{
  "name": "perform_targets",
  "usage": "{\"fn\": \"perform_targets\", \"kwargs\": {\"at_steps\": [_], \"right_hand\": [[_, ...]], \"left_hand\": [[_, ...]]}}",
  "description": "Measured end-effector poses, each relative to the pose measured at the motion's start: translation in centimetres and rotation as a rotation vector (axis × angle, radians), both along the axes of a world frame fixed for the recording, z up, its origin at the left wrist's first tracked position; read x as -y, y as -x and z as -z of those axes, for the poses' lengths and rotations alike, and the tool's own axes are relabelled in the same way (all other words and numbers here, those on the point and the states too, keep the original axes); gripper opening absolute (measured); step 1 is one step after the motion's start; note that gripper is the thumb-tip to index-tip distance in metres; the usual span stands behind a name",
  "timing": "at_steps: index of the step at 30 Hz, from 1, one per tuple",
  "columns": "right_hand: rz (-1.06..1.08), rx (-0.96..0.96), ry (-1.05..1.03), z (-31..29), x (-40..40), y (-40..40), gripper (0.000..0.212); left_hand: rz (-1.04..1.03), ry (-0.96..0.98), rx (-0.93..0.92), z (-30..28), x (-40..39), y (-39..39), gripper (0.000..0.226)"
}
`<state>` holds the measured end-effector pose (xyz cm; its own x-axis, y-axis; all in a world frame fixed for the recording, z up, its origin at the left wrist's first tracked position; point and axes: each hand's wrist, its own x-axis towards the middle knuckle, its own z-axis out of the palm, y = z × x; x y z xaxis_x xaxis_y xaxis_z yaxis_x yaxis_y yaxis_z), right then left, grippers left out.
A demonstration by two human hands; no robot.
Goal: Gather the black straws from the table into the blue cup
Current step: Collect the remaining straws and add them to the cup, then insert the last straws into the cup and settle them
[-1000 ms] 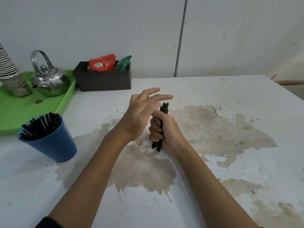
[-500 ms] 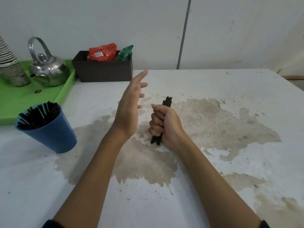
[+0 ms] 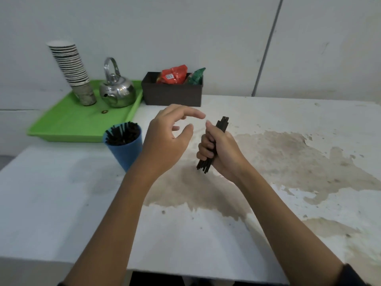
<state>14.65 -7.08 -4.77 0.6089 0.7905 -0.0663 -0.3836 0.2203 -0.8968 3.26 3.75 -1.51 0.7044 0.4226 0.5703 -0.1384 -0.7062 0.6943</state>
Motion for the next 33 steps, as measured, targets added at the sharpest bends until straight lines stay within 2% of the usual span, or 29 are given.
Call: {"fn": "perform_targets", "kwargs": {"at_steps": [6,10,14,18,25,27,31,33], "right_hand": [[-0.033,-0.094,-0.101,-3.2,-4.4,2.7,0.047],[-0.054,-0.115,-0.123,-4.6,-6.6,4.2,0.046],[-0.065,-0.112,-0.131,-5.6,-8.0,5.4,0.046],[-0.070,-0.095,-0.133,-6.5,-9.0,5.9,0.048],[-0.014,-0.096,-0.178,-8.0,-10.1,5.8,0.048],[0.001,-0.087,-0.194,-8.6,-10.7,5.9,0.048],[0.014,-0.063,-0.211,-9.5,-12.2,6.1,0.046],[0.009,-0.062,-0.217,-9.8,-13.0,6.4,0.046]], "left_hand": [[-0.234,-0.223,0.018,-0.9,-3.3,4.7,0.031],[-0.345,-0.323,0.140,-0.4,-4.8,7.1,0.040],[-0.386,-0.216,0.203,1.1,-5.9,8.7,0.061],[-0.407,-0.079,0.148,3.6,-6.9,9.4,0.079],[-0.362,0.321,0.159,7.0,-6.9,8.8,0.107],[-0.333,0.369,0.151,7.7,-6.8,8.8,0.105],[-0.315,0.387,0.138,7.9,-6.8,8.6,0.075],[-0.317,0.391,0.138,7.8,-6.7,8.7,0.070]]}}
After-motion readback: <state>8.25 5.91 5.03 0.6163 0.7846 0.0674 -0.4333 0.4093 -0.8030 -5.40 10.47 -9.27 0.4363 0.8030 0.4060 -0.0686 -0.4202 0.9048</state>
